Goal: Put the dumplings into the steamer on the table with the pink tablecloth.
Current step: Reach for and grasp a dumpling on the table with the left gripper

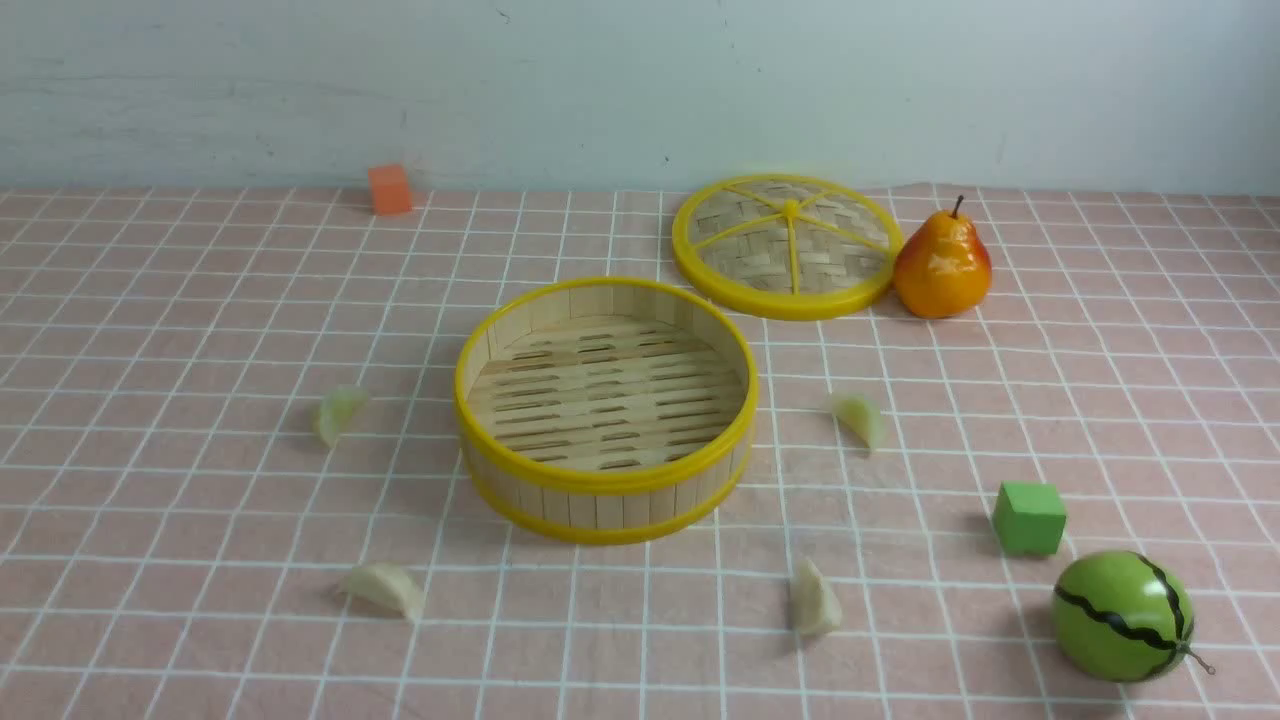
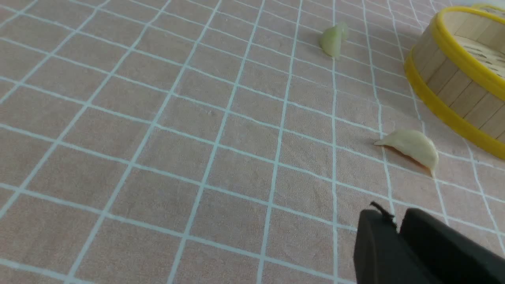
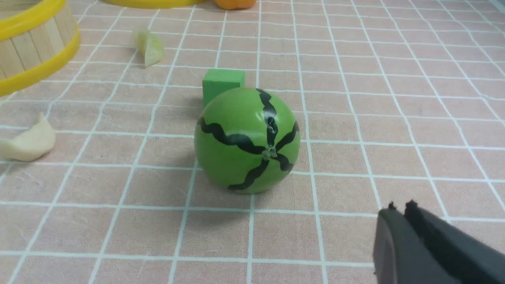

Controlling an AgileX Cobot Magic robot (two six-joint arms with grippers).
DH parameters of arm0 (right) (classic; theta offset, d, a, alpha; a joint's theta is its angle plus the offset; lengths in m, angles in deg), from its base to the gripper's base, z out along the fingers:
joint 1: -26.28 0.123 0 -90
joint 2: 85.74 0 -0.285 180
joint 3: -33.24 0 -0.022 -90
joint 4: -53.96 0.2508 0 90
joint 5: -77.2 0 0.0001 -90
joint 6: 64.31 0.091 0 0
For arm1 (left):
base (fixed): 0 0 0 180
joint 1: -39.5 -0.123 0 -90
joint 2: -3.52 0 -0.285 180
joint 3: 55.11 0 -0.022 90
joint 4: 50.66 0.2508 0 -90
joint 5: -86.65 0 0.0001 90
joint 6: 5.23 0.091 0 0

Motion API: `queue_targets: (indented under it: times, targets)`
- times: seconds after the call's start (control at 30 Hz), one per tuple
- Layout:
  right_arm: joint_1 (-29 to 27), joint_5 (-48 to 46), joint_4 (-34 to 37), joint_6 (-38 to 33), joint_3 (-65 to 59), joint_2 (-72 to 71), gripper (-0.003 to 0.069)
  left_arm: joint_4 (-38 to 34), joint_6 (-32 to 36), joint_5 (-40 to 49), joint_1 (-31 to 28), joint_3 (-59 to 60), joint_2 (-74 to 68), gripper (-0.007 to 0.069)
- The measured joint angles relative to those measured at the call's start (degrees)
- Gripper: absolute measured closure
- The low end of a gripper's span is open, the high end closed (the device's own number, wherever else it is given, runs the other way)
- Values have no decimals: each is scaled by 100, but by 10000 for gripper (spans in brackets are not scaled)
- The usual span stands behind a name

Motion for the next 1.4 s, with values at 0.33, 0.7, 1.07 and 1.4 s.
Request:
queue_targets:
  times: [0.33,0.7,1.07,1.4]
  targets:
    - [0,0,0,0,0,0,614,0,0,0,15,0,0,534]
    - [0,0,0,0,0,0,598,0,0,0,70,0,0,531]
    - [0,0,0,0,0,0,579,8,0,0,113,0,0,515]
    - [0,0,-38,0,0,0,564,66,0,-82,113,0,0,515]
